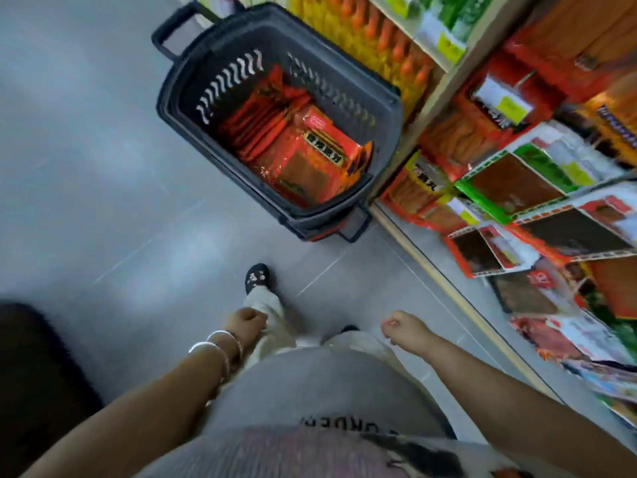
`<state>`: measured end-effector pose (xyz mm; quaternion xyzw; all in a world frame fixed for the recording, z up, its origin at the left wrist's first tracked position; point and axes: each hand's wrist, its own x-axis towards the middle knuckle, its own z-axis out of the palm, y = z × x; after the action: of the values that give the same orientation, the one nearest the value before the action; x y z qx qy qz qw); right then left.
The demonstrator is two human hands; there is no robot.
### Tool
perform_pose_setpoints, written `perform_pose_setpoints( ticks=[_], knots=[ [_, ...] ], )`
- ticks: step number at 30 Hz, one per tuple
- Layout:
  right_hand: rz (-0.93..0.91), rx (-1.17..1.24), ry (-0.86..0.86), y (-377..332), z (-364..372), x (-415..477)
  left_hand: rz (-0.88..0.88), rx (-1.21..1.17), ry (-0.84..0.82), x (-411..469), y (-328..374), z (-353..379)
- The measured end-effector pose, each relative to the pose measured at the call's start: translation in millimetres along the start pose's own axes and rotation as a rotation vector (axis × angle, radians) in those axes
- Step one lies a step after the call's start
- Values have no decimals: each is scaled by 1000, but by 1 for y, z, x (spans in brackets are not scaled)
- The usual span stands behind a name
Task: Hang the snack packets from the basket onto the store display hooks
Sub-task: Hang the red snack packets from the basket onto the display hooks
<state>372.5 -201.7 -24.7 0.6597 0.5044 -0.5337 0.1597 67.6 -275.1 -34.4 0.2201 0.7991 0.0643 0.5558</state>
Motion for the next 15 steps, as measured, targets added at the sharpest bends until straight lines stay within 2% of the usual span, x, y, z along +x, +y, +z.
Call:
perform_pose_setpoints(
  ticks=[3,7,11,15],
  knots=[
    [-50,103,42,-62,5,16,13,62,-9,22,7,-50],
    [-146,372,91,-152,11,27,35,-30,31,51,40,-122],
    [-227,450,114,-221,10,49,110,-82,94,76,83,-178],
    [-195,511,132,-263,-3,82,220,-84,60,92,138,-203]
  ],
)
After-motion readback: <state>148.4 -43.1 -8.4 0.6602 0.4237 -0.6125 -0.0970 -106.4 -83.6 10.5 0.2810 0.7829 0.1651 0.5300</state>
